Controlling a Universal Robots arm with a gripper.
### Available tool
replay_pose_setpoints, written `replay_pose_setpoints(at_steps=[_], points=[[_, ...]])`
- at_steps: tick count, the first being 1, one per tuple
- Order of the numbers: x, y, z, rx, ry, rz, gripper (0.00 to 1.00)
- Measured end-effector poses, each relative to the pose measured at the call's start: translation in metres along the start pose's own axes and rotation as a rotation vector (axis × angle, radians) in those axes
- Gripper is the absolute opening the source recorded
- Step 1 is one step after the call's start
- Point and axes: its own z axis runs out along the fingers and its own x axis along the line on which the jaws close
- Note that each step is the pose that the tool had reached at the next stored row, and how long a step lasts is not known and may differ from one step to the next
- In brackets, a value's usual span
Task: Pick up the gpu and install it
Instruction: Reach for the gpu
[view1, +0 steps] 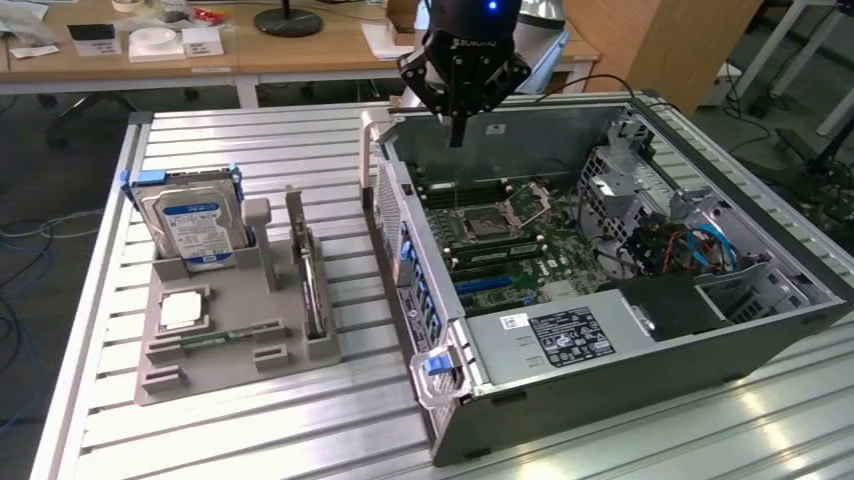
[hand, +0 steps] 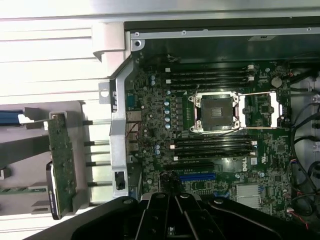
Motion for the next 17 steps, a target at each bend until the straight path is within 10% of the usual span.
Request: replay_pose_setpoints(at_steps=[17], points=[[0.014, -0.0011, -0.0004, 0.0, 0.0, 0.0, 0.11]])
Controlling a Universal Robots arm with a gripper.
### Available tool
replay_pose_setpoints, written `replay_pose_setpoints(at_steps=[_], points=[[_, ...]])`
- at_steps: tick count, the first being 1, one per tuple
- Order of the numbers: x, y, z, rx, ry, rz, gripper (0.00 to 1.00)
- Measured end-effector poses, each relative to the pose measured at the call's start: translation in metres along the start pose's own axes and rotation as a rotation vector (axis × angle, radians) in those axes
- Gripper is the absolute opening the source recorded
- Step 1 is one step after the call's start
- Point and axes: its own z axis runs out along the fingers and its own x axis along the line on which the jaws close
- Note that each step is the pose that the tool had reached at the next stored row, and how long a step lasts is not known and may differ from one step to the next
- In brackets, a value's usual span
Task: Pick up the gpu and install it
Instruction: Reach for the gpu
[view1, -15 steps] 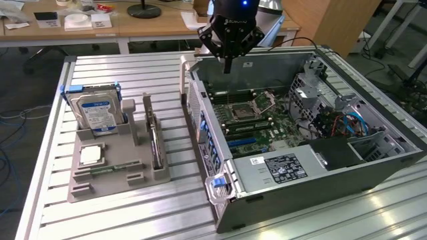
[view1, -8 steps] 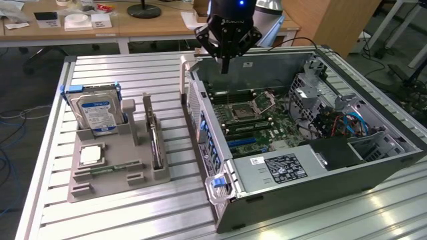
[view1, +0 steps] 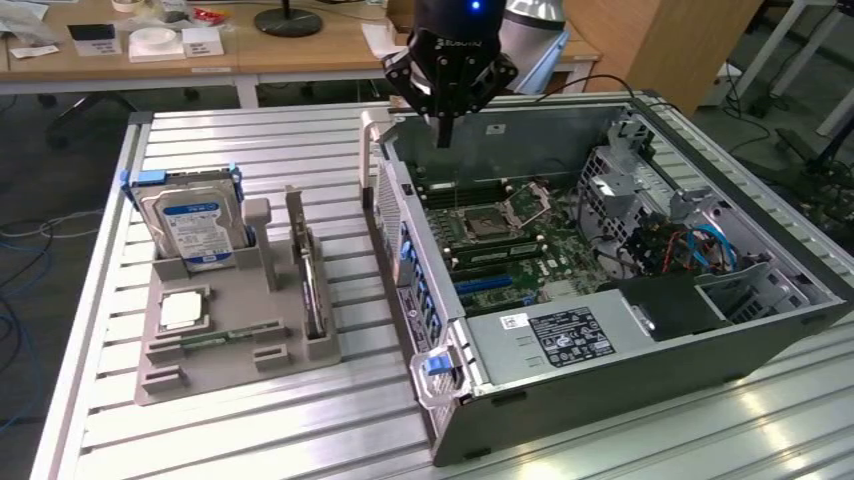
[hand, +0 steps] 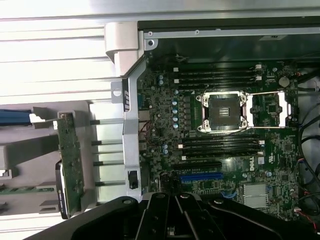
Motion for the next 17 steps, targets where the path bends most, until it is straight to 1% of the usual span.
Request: replay_pose_setpoints(at_steps=[10, 17], points=[[0.006, -0.0004, -0.0001, -0.0001, 0.0, 0.0, 0.11], [0.0082, -0.0006, -0.0002, 0.0, 0.0, 0.0, 0.11]])
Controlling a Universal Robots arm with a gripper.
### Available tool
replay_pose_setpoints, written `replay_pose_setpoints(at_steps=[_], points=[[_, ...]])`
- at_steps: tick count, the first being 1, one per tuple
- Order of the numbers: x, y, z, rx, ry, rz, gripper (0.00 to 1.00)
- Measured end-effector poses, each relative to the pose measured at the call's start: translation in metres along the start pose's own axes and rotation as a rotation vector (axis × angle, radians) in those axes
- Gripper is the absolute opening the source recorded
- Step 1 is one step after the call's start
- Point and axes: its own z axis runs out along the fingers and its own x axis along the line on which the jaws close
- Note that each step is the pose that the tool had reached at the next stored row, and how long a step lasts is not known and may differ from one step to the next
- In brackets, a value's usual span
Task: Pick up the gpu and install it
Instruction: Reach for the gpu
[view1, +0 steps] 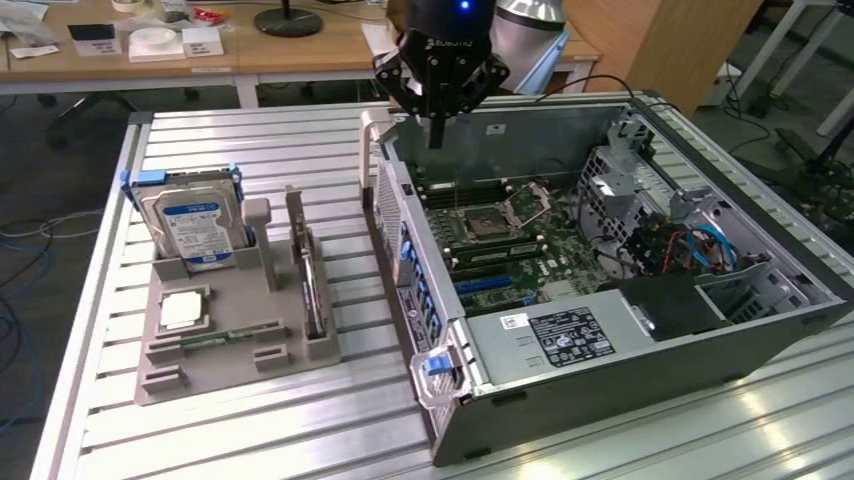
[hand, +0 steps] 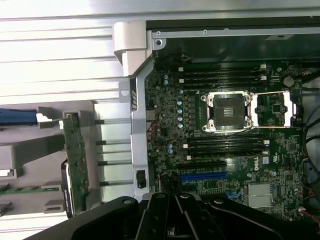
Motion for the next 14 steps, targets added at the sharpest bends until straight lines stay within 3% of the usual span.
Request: replay_pose_setpoints(at_steps=[14], points=[[0.0057, -0.0007, -0.0002, 0.0, 0.0, 0.0, 0.11]])
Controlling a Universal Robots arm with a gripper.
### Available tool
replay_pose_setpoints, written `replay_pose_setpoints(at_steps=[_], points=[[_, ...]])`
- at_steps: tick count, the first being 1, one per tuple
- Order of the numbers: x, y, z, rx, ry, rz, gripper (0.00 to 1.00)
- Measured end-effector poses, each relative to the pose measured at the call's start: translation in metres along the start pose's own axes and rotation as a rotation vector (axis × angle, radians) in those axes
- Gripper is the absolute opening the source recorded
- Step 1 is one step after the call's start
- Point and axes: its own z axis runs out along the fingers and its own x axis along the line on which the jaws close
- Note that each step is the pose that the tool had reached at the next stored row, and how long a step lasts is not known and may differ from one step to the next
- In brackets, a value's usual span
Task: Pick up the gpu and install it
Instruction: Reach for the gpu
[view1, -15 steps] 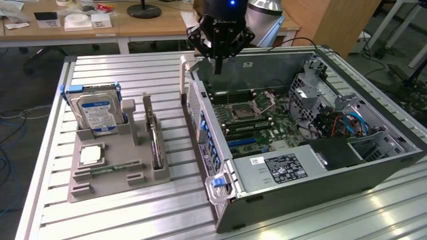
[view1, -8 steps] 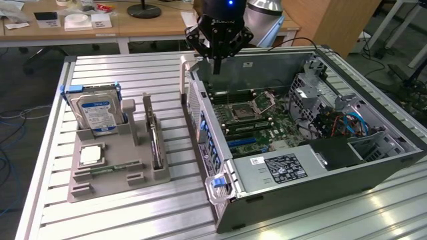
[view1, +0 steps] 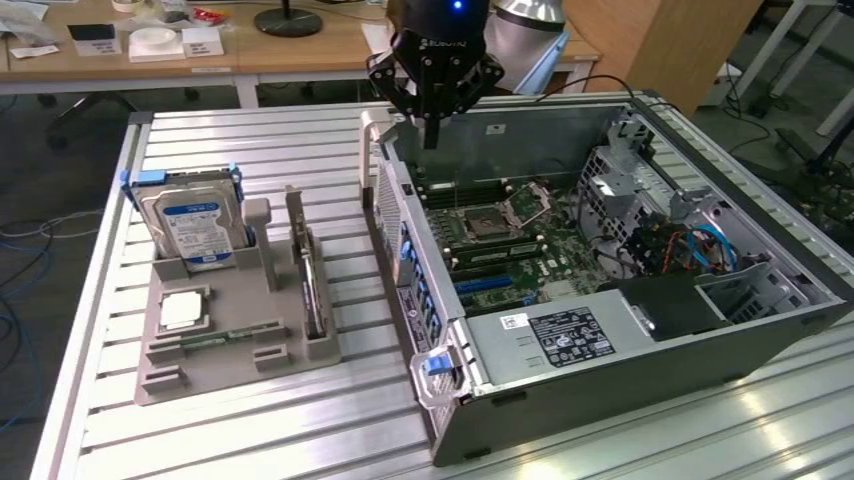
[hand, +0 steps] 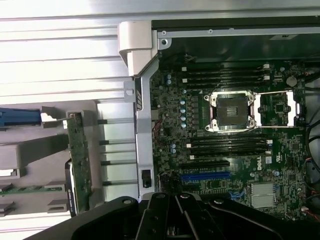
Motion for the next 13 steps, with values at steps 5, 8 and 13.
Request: replay_pose_setpoints(at_steps=[5, 8, 13], points=[[0.0015, -0.0005, -0.0001, 0.0, 0.0, 0.0, 0.11], [0.0025, -0.0007, -0.0001, 0.0, 0.0, 0.0, 0.11], [0.004, -0.0012, -0.0001, 0.0, 0.0, 0.0, 0.11]])
